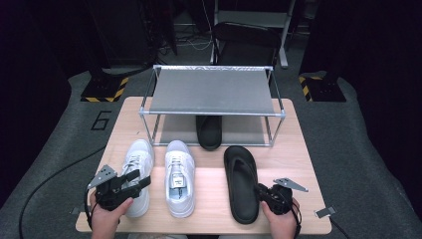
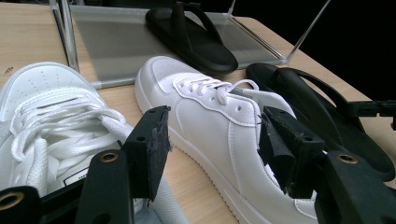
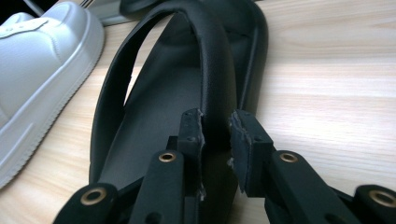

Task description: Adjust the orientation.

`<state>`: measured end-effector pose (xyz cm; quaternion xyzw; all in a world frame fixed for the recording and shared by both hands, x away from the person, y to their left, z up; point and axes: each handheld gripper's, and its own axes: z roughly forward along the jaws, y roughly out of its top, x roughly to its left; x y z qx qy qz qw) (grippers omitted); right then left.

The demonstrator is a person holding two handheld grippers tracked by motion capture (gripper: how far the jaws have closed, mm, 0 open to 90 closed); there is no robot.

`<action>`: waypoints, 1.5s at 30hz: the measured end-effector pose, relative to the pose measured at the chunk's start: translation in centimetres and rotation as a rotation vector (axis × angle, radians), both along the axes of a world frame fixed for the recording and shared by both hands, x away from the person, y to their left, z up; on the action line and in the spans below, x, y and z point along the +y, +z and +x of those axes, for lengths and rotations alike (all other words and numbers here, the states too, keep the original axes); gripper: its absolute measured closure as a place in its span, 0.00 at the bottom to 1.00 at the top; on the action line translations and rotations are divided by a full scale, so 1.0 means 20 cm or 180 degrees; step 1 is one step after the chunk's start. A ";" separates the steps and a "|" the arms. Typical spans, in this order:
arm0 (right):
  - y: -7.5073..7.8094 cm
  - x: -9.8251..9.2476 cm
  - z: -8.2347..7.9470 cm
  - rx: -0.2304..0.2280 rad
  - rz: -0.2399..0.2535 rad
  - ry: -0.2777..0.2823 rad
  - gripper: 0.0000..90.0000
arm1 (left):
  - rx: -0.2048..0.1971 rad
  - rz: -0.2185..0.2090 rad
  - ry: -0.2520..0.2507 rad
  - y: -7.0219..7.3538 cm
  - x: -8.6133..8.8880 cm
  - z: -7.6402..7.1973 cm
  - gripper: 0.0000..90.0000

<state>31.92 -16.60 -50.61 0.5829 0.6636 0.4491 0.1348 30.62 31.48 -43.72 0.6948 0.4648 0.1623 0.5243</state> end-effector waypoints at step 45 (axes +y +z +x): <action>-0.13 -0.06 0.05 0.0505 0.0755 0.0083 0.60 | -0.0019 0.0022 0.0067 0.01 0.03 -0.01 0.48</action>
